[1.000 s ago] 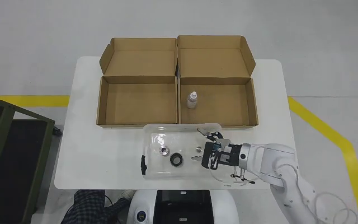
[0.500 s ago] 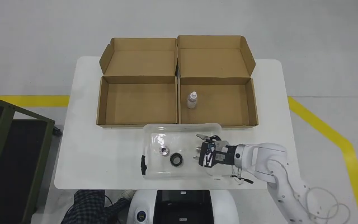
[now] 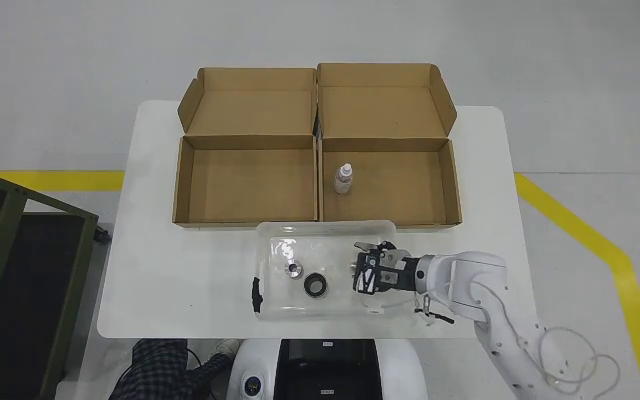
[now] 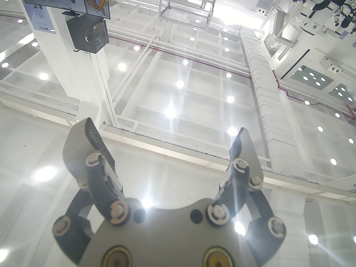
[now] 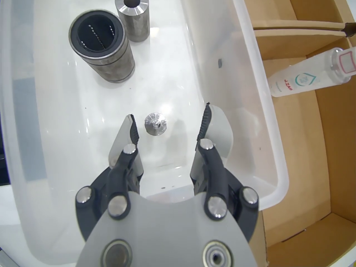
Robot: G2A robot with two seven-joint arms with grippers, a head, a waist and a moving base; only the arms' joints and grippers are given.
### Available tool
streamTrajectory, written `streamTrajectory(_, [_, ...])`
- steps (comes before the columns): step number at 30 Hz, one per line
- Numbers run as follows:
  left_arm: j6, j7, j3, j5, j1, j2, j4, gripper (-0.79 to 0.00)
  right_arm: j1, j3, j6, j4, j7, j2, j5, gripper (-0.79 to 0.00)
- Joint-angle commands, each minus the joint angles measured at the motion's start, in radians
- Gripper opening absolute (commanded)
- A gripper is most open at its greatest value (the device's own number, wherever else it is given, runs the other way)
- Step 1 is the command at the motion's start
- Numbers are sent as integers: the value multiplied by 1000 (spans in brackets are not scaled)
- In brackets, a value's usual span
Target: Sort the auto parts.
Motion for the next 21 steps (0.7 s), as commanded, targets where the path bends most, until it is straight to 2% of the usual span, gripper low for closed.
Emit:
streamTrajectory(1, [0, 0, 0, 0, 0, 0, 0, 0, 4, -4, -2, 1, 10, 1, -1, -379])
streamTrajectory(16, [0, 0, 0, 0, 0, 0, 0, 0, 38, -55, 1, 16, 71, 5, -23, -416])
streamTrajectory(21, [0, 0, 0, 0, 0, 0, 0, 0, 51, -69, 2, 15, 89, 6, -37, -465])
